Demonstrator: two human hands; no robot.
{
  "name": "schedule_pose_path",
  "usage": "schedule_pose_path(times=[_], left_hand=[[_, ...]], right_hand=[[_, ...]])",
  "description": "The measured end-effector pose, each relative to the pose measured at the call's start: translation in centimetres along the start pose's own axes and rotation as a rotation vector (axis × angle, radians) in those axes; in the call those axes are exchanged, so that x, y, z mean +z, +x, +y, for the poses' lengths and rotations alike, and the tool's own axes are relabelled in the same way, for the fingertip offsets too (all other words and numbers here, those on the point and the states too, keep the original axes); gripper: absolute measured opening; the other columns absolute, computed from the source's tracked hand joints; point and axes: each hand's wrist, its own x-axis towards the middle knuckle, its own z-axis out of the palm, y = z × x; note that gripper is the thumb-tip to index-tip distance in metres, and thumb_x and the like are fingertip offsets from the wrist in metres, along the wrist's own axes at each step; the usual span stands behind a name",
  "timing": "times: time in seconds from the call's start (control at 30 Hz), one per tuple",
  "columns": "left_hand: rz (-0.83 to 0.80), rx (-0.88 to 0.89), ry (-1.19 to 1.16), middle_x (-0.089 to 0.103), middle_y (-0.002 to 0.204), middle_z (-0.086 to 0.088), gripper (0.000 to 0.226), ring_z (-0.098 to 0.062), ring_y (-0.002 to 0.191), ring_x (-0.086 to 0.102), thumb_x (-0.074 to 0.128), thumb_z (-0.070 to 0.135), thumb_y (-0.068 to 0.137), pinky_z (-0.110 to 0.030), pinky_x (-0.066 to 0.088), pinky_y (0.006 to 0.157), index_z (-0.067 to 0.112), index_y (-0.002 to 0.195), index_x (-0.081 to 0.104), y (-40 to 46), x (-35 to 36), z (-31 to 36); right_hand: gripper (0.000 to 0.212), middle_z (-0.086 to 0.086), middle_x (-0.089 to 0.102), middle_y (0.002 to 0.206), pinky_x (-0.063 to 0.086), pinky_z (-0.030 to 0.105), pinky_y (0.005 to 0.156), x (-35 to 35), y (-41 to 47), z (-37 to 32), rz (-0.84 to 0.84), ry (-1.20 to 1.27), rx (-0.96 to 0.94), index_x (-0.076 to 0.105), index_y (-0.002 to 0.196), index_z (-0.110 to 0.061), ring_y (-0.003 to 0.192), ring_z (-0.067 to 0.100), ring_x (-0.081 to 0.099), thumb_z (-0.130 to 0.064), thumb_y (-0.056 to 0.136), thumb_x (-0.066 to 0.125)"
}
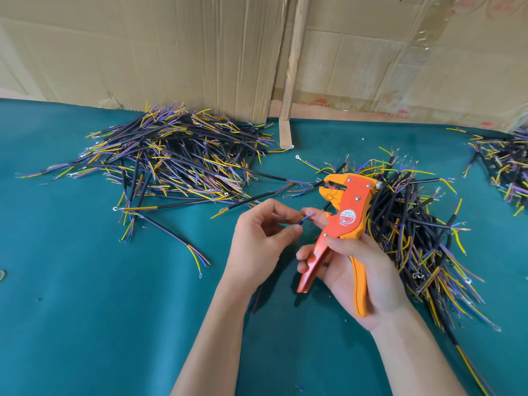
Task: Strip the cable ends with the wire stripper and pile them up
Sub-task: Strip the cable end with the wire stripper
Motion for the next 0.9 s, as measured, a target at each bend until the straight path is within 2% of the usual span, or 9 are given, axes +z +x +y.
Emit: schedule_pose_path(times=[0.1, 0.17, 0.27, 0.37, 0.43, 0.53, 0.67, 0.8, 0.9], left_hand=[[-0.013, 0.028, -0.009, 0.077, 0.085, -0.003, 0.019, -0.029, 0.089, 0.073, 0.073, -0.005, 0.086, -0.036, 0.057, 0.081, 0.013, 0.081, 0.070, -0.03, -0.04, -0.17], [-0.026, 0.043, -0.011, 0.077, 0.086, -0.001, 0.021, -0.024, 0.086, 0.073, 0.071, -0.008, 0.087, -0.031, 0.058, 0.079, 0.013, 0.084, 0.071, -0.05, -0.04, -0.16], [-0.002, 0.013, -0.027, 0.077, 0.084, 0.001, 0.026, -0.014, 0.077, 0.072, 0.073, -0.004, 0.086, -0.022, 0.054, 0.073, 0.018, 0.099, 0.069, 0.00, -0.24, -0.18], [-0.011, 0.018, -0.013, 0.074, 0.082, 0.000, 0.045, -0.024, 0.076, 0.068, 0.070, -0.001, 0.086, -0.026, 0.053, 0.073, 0.029, 0.119, 0.064, 0.04, -0.28, -0.06], [-0.028, 0.039, 0.000, 0.069, 0.080, 0.001, 0.057, -0.018, 0.070, 0.061, 0.066, -0.001, 0.085, -0.031, 0.050, 0.071, 0.038, 0.126, 0.062, 0.04, -0.25, 0.12], [-0.023, 0.048, 0.063, 0.065, 0.079, -0.002, 0.041, -0.015, 0.068, 0.057, 0.065, 0.002, 0.085, -0.043, 0.049, 0.068, 0.034, 0.108, 0.074, 0.02, -0.19, 0.19], [0.037, 0.022, 0.127, 0.072, 0.079, 0.009, 0.030, -0.013, 0.075, 0.067, 0.068, 0.001, 0.086, -0.027, 0.054, 0.073, 0.027, 0.098, 0.077, -0.15, 0.04, 0.27], [0.069, 0.020, 0.149, 0.073, 0.082, 0.010, 0.031, -0.013, 0.076, 0.071, 0.072, -0.001, 0.085, -0.028, 0.057, 0.077, 0.028, 0.094, 0.076, -0.13, 0.08, 0.40], [0.123, 0.041, 0.171, 0.075, 0.081, 0.013, 0.033, -0.008, 0.075, 0.073, 0.075, -0.003, 0.083, -0.023, 0.057, 0.076, 0.029, 0.089, 0.074, -0.12, -0.09, 0.36]], right_hand=[[0.062, 0.024, 0.065, 0.119, 0.055, 0.048, 0.072, -0.12, 0.11, 0.11, 0.014, -0.024, 0.003, 0.062, 0.134, -0.002, 0.081, 0.039, 0.065, -0.016, 0.074, 0.073], [0.061, 0.023, 0.066, 0.114, 0.056, 0.048, 0.072, -0.19, 0.12, 0.16, 0.015, -0.031, 0.012, 0.063, 0.133, -0.003, 0.082, 0.040, 0.066, -0.017, 0.075, 0.073], [0.061, 0.022, 0.067, 0.126, 0.056, 0.048, 0.073, -0.34, 0.10, 0.20, 0.018, -0.030, 0.014, 0.062, 0.134, -0.003, 0.083, 0.040, 0.066, -0.018, 0.076, 0.073], [0.060, 0.021, 0.067, 0.129, 0.055, 0.048, 0.074, -0.39, 0.10, 0.27, 0.009, -0.050, 0.023, 0.063, 0.134, -0.004, 0.083, 0.039, 0.067, -0.018, 0.077, 0.072], [0.058, 0.023, 0.068, 0.121, 0.055, 0.048, 0.073, -0.39, 0.13, 0.35, 0.007, -0.057, 0.035, 0.064, 0.133, -0.005, 0.084, 0.039, 0.067, -0.018, 0.077, 0.073], [0.058, 0.024, 0.068, 0.120, 0.055, 0.049, 0.073, -0.36, 0.15, 0.39, 0.005, -0.044, 0.034, 0.064, 0.133, -0.005, 0.084, 0.040, 0.066, -0.017, 0.077, 0.072], [0.058, 0.023, 0.067, 0.126, 0.055, 0.048, 0.072, -0.25, 0.09, 0.21, -0.003, -0.040, 0.018, 0.063, 0.134, -0.004, 0.083, 0.039, 0.066, -0.014, 0.077, 0.071], [0.055, 0.020, 0.063, 0.136, 0.056, 0.048, 0.073, -0.04, 0.04, 0.13, 0.019, -0.031, 0.008, 0.062, 0.134, -0.002, 0.082, 0.040, 0.066, -0.010, 0.080, 0.064], [0.054, 0.013, 0.062, 0.141, 0.057, 0.049, 0.075, 0.16, -0.01, 0.08, 0.026, -0.034, 0.012, 0.060, 0.135, -0.002, 0.085, 0.041, 0.069, -0.009, 0.082, 0.061]])
